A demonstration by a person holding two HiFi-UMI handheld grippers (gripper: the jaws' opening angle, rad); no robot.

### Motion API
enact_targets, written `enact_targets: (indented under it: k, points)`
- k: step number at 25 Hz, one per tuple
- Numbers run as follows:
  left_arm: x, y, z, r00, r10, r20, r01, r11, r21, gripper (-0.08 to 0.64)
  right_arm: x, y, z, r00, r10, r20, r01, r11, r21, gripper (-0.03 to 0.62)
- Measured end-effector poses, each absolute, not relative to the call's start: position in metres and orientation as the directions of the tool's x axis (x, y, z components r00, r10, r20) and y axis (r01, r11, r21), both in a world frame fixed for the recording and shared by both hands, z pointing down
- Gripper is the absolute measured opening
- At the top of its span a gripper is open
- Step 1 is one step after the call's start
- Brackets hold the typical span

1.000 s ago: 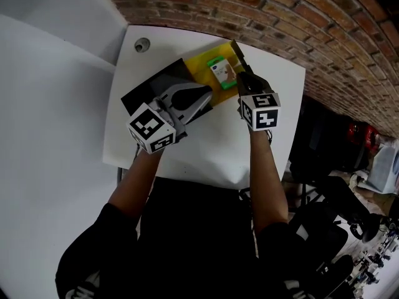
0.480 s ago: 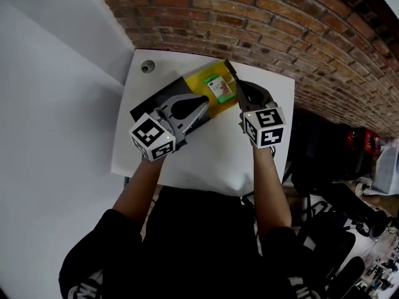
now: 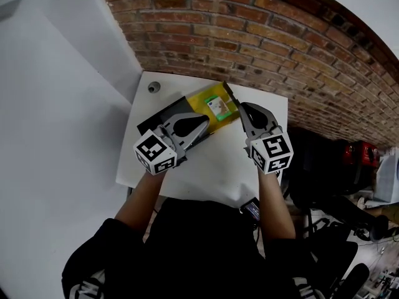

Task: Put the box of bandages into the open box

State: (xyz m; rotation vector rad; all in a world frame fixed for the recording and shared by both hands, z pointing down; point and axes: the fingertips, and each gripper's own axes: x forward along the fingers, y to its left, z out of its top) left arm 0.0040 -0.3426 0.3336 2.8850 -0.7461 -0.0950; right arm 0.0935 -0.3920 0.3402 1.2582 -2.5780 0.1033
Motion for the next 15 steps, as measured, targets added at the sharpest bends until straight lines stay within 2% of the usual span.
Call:
enact_targets:
  k: [15]
  points:
    - [0.002,-0.297,0.319,0.869,-0.494,-0.023,-0.487,-0.862,0.143,0.021,0.131,-0.303,0.268,-0.685,-0.726,0.057,-0.723,0.687,0.072,0.006]
